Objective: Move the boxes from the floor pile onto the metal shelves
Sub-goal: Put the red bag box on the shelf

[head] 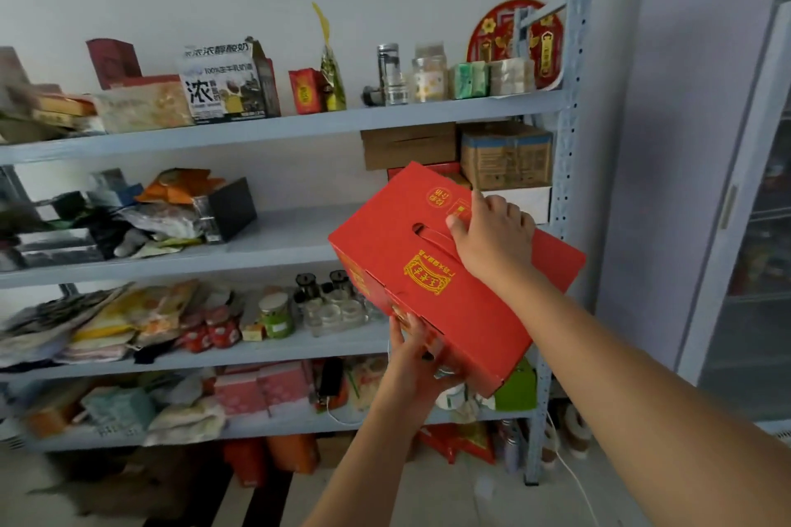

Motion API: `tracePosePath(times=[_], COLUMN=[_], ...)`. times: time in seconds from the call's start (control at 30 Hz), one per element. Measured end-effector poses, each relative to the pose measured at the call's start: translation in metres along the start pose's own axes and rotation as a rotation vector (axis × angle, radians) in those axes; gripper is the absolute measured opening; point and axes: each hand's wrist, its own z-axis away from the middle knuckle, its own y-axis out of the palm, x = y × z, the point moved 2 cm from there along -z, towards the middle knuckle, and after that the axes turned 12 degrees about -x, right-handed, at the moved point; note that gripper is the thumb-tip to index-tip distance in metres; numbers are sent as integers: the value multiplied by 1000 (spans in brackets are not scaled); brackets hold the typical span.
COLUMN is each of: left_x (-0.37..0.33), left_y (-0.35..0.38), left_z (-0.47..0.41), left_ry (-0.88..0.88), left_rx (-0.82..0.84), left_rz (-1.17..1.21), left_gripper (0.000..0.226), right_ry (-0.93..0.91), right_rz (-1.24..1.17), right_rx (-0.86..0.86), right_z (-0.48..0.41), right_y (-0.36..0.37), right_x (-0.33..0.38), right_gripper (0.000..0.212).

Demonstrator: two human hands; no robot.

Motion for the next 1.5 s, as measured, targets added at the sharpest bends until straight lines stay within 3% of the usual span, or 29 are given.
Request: tracePosePath(times=[0.13,0.5,0.73,0.87,1.13,1.27,1.33,1.37,1.43,1.5], left_x=[-34,-97,-134,-161,-237,-299,-326,-333,-333,-330], left_y=[-27,-88,-118,-127,-152,-153,-157,-159,-163,-160], left_z=[-20,-88,-177,-226,-310,-345,-363,-368,-381,-396], left_ry=[11,101,162,201,123,209,334,398,461,487], left_rx=[-44,-179,-262,-262,-418,-318,-154,-53,149,215], left_rz=[55,151,157,119,-93,-355,-508,-597,-764,-846], left_gripper=[115,113,100,86,103,80,69,71,99,119], right_ry=[-47,-186,-253,-254,-154,68,115,124,147,130], right_rz=[-27,-105,-131,-136,-175,-466,-465,-448,-470,-497], right_rx=[76,133,164,162,243,375,392,388,377,382], right_z=[-23,-75,-135,-173,-246,-273,-283,-289,-303,-315], right_y=[38,129,216,259,326,361,384,393,406,415], right_x=[45,131,161,174,192,186,181,178,176,181], right_gripper=[63,65,65,65,66,79,68,63,55,44])
